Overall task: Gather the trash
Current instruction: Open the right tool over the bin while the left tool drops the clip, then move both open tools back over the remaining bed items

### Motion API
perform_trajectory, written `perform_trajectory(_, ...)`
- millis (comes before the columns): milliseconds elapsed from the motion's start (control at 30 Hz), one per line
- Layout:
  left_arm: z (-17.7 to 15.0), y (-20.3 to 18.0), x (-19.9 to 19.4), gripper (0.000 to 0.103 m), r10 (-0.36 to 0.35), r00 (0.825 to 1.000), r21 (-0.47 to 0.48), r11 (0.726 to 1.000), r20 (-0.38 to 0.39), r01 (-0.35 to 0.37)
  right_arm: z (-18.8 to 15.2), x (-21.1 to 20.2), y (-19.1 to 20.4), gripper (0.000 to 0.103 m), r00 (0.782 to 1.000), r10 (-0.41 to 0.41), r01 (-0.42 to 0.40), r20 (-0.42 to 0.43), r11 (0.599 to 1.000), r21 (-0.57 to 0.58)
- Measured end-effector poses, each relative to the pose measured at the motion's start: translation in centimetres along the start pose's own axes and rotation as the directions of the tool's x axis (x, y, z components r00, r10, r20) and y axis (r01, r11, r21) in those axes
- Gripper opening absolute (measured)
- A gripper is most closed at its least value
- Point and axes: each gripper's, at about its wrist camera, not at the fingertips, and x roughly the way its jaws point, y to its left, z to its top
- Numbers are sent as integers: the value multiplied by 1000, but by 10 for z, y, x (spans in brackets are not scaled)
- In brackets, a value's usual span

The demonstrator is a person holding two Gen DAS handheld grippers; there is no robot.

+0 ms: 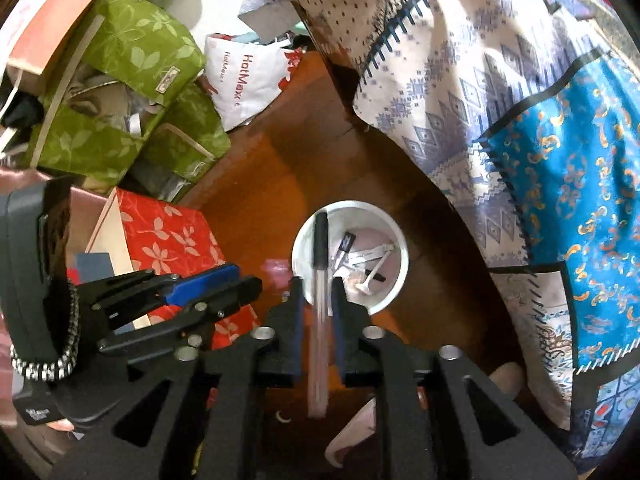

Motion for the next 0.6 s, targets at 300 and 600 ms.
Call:
perform_trajectory(300, -5, -6, -22, 28, 16, 999, 14, 1000, 46, -16, -10, -18, -6, 35, 999, -33, 32, 35, 999, 7)
perform_trajectory(600, -13, -32, -73, 28, 19, 988, 45, 999, 153, -26, -29, -82, -14, 35, 982, -76, 76, 176, 997, 3)
